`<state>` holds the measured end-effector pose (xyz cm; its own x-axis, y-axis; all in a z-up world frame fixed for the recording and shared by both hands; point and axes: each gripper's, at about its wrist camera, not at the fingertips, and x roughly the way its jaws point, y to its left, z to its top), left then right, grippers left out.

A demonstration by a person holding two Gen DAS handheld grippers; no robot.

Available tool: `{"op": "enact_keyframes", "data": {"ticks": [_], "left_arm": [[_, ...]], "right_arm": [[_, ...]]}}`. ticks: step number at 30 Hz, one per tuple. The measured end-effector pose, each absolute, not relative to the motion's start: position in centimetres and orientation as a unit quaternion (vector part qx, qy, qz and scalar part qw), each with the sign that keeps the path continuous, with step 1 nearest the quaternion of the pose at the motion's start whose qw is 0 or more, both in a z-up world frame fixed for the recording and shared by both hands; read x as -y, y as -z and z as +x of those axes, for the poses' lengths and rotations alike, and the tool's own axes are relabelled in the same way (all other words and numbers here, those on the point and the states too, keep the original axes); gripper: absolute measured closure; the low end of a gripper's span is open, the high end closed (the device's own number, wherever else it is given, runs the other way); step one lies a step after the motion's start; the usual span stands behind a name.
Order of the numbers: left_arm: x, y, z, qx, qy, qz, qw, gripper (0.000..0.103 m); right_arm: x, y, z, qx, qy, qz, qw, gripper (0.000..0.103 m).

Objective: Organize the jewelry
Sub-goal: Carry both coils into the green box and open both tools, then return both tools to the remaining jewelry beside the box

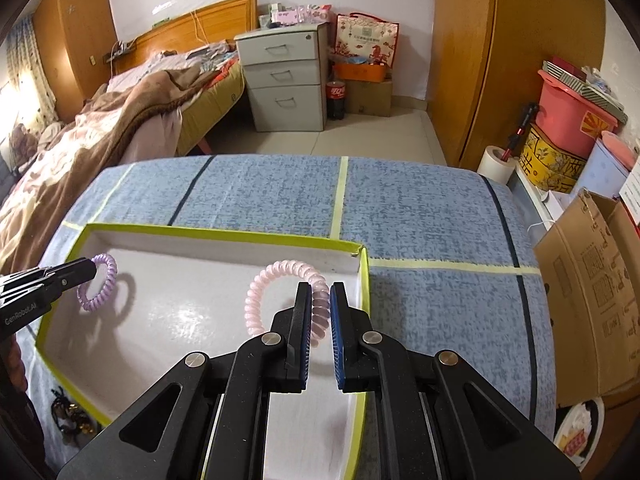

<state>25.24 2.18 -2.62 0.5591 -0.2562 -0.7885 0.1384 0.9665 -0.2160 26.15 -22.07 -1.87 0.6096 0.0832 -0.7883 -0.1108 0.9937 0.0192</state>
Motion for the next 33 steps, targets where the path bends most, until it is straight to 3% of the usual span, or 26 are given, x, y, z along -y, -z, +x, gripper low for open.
{"op": "enact_keyframes", "data": {"ticks": [15, 19, 21, 24, 25, 33], "left_arm": [[-1.6, 3.3, 25.9, -0.462, 0.102, -0.049, 0.879, 0.092], [-1.6, 3.0, 25.7, -0.460, 0.105, -0.053, 0.880, 0.077], [-1.7, 2.8, 25.6, -0.458, 0.107, -0.062, 0.880, 0.074], [-1.9, 2.3, 25.1, -0.451, 0.109, -0.061, 0.884, 0.061], [-2.1, 2.1, 24.7, -0.447, 0.111, -0.063, 0.885, 0.060], [-3.4, -0.3, 21.0, -0.411, 0.111, -0.071, 0.902, 0.058]], "right_arm": [[21.7, 3.1, 27.0, -0.453, -0.047, -0.036, 0.889, 0.093], [21.6, 2.9, 27.0, -0.451, -0.049, -0.038, 0.890, 0.092], [21.6, 2.7, 26.8, -0.447, -0.051, -0.032, 0.892, 0.085], [21.7, 2.2, 26.2, -0.440, -0.061, -0.021, 0.896, 0.072], [21.7, 1.9, 25.9, -0.435, -0.062, -0.019, 0.898, 0.068], [22.2, -0.2, 23.0, -0.409, -0.076, 0.003, 0.910, 0.067]]}}
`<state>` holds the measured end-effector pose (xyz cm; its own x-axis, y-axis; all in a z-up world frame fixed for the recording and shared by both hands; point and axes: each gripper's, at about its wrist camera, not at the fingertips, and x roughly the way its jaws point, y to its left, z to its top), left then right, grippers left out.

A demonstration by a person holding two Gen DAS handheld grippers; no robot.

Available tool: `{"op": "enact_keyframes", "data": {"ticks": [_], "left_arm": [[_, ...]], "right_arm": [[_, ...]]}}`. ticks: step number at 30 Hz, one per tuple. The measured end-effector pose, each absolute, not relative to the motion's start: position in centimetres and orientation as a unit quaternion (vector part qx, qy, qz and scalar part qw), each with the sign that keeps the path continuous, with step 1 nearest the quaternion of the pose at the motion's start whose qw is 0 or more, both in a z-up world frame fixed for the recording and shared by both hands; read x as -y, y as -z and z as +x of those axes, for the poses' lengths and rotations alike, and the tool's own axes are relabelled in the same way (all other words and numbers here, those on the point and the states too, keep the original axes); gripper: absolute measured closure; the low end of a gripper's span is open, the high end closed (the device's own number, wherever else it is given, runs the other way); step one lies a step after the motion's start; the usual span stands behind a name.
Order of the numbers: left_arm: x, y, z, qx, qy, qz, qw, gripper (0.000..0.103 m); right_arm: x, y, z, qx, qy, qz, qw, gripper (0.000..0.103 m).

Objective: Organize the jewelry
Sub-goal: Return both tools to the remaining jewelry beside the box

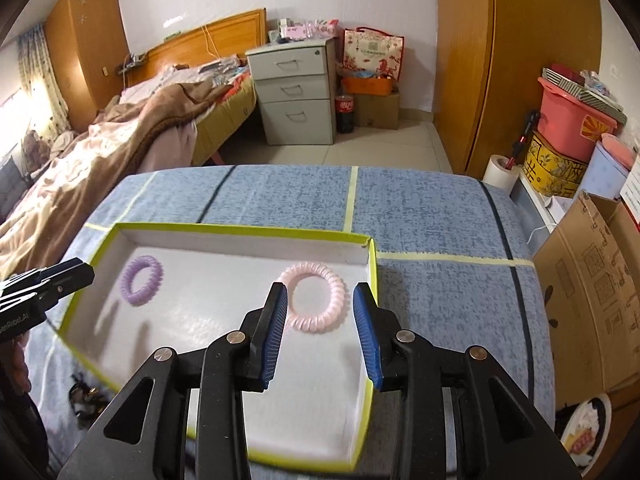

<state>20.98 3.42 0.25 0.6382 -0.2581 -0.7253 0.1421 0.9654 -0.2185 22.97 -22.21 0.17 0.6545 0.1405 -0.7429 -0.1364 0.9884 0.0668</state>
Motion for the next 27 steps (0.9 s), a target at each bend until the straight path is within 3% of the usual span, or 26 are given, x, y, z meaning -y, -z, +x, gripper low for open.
{"op": "enact_keyframes", "data": {"ticks": [11, 27], "left_arm": [[-4.5, -0.8, 15.1, -0.392, 0.113, -0.065, 0.911, 0.055], [-6.5, 1.1, 9.5, -0.396, 0.106, -0.091, 0.908, 0.053]], "right_arm": [[24.4, -1.3, 16.3, -0.386, -0.085, 0.007, 0.918, 0.067], [23.5, 1.3, 10.1, -0.398, -0.143, 0.015, 0.906, 0.067]]}}
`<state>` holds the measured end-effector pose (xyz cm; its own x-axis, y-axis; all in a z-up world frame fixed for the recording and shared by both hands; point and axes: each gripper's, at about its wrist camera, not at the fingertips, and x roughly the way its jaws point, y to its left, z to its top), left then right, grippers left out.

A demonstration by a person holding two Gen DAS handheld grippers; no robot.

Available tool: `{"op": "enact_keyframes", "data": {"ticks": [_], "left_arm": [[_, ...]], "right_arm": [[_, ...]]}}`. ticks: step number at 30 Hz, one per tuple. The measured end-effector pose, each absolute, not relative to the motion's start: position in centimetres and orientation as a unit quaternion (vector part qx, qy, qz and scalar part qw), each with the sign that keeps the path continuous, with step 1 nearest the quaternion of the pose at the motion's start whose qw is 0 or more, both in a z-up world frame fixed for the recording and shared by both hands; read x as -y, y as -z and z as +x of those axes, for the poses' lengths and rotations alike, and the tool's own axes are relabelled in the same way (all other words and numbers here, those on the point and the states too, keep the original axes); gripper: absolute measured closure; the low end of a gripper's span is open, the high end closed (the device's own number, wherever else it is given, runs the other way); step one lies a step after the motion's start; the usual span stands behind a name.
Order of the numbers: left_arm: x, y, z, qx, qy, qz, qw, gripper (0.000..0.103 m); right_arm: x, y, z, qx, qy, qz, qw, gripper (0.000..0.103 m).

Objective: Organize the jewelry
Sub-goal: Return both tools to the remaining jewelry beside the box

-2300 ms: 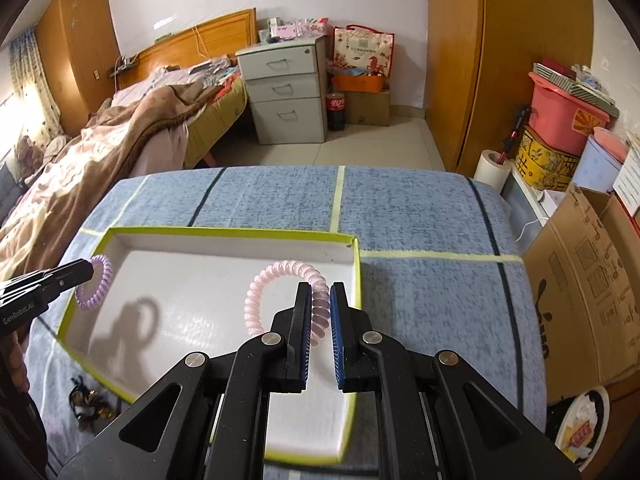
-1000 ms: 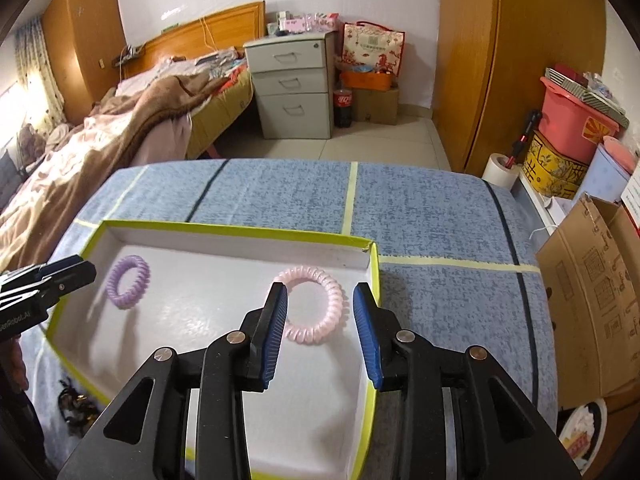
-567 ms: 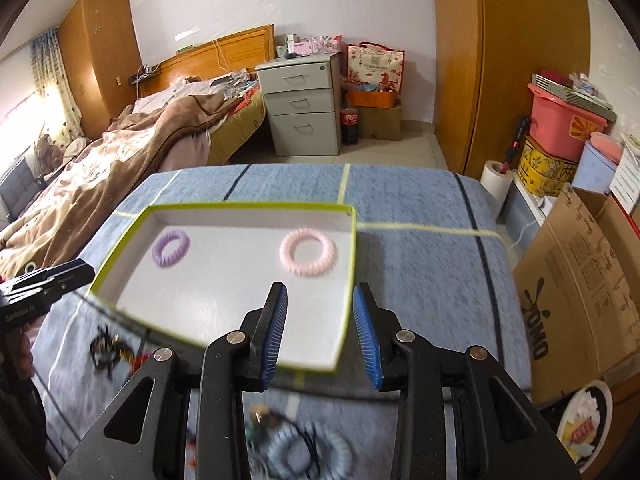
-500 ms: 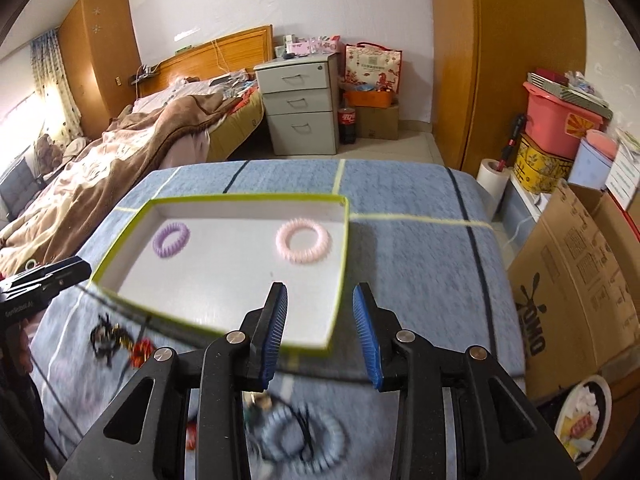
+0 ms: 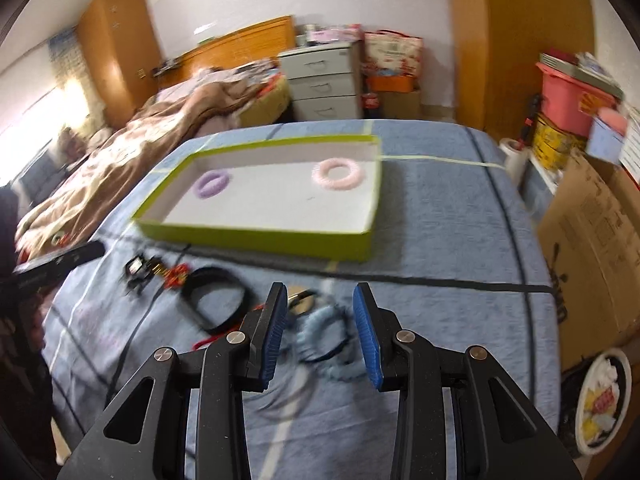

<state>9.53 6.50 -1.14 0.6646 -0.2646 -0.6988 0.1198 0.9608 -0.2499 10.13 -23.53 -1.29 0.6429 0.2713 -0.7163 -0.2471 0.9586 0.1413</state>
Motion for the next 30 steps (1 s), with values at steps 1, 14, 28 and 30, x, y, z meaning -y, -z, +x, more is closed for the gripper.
{"op": "enact_keyframes", "data": {"ticks": [1, 14, 28, 30], "left_arm": [[-6.6, 1.3, 9.4, -0.397, 0.106, -0.093, 0.907, 0.053], [-6.1, 2.4, 8.7, -0.407, 0.111, -0.094, 0.902, 0.053], [-6.1, 2.6, 8.6, -0.413, 0.110, -0.097, 0.899, 0.053], [-6.1, 2.5, 8.5, -0.412, 0.111, -0.098, 0.899, 0.053]], "right_arm": [[22.9, 1.3, 9.8, -0.396, -0.154, 0.008, 0.905, 0.067], [19.2, 3.8, 9.0, -0.419, -0.174, -0.075, 0.888, 0.067], [19.5, 4.1, 8.3, -0.415, -0.152, -0.094, 0.892, 0.099], [19.6, 3.9, 8.1, -0.412, -0.156, -0.089, 0.893, 0.102]]}}
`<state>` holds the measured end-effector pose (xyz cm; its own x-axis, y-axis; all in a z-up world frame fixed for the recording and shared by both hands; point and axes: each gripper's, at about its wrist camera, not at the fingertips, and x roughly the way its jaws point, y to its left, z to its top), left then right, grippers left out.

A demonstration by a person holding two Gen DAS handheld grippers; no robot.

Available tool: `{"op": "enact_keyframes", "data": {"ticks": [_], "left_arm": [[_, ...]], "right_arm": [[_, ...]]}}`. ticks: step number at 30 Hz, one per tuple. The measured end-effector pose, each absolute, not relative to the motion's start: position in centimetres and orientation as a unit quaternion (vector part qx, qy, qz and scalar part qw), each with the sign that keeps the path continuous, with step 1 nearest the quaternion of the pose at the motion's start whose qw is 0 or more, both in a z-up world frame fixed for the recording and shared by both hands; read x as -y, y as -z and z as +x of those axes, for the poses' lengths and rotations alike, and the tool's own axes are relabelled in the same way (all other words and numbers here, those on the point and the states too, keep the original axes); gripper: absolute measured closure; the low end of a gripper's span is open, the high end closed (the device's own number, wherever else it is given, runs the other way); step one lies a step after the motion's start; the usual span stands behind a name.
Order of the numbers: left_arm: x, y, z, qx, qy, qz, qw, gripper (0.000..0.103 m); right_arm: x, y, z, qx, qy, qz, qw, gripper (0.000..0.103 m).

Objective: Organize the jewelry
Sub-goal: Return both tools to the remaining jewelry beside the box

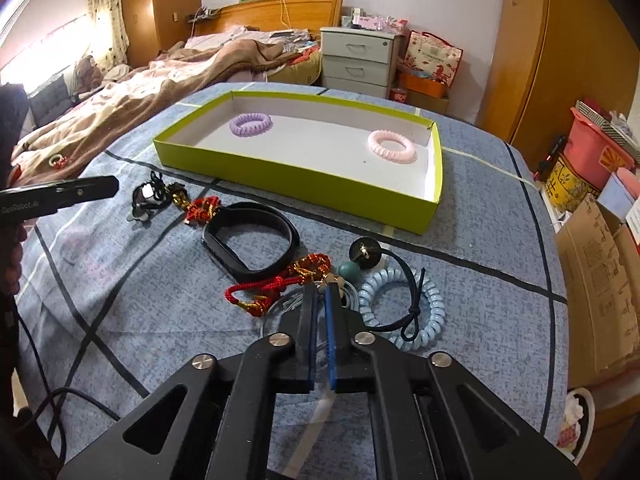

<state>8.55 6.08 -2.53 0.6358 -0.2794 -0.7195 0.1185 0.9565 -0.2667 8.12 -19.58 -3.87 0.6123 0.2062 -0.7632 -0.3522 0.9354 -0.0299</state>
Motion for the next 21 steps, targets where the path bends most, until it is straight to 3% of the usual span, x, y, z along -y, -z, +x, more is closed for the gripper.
{"op": "enact_keyframes", "data": {"ticks": [18, 21], "left_arm": [[-5.4, 3.0, 9.0, -0.424, 0.121, -0.096, 0.892, 0.052], [-5.4, 3.0, 8.9, -0.424, 0.121, -0.097, 0.892, 0.052]], "right_arm": [[21.9, 2.3, 8.3, -0.395, -0.179, -0.017, 0.901, 0.102], [21.1, 2.3, 8.4, -0.393, -0.188, -0.034, 0.900, 0.079]]}}
